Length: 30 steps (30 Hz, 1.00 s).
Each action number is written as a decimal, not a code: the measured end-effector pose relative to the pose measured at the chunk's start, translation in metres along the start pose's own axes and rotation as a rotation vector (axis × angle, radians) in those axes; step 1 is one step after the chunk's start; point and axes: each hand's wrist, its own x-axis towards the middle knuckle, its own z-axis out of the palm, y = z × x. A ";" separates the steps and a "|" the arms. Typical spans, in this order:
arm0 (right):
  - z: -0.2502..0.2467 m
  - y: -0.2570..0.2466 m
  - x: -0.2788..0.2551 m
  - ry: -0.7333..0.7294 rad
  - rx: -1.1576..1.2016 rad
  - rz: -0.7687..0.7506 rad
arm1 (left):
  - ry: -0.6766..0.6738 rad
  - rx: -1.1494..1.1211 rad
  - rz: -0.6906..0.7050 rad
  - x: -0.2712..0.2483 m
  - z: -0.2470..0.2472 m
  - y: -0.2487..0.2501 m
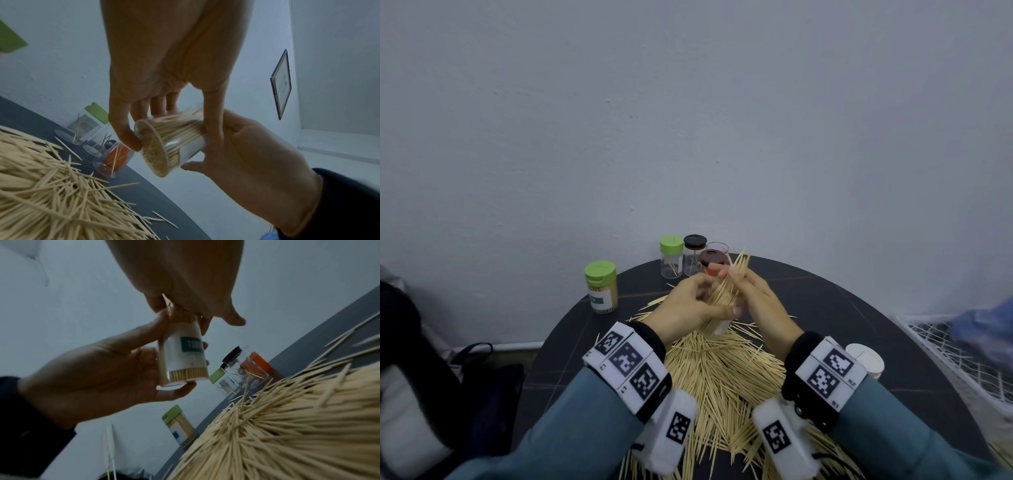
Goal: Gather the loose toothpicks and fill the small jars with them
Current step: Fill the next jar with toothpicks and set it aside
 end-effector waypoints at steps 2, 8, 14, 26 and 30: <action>-0.002 -0.004 -0.001 0.004 0.054 -0.037 | -0.012 0.000 -0.005 0.000 0.000 -0.001; -0.002 -0.010 0.002 0.057 0.180 -0.126 | -0.038 -0.014 -0.013 -0.001 0.003 -0.001; 0.002 -0.001 0.002 0.020 -0.055 -0.078 | -0.030 -0.050 -0.010 -0.004 0.003 0.003; -0.010 -0.009 0.007 -0.073 -0.227 0.021 | -0.049 -0.020 -0.027 -0.005 0.001 0.005; -0.010 -0.008 0.004 -0.108 -0.231 0.065 | -0.034 -0.028 -0.029 -0.006 -0.003 0.007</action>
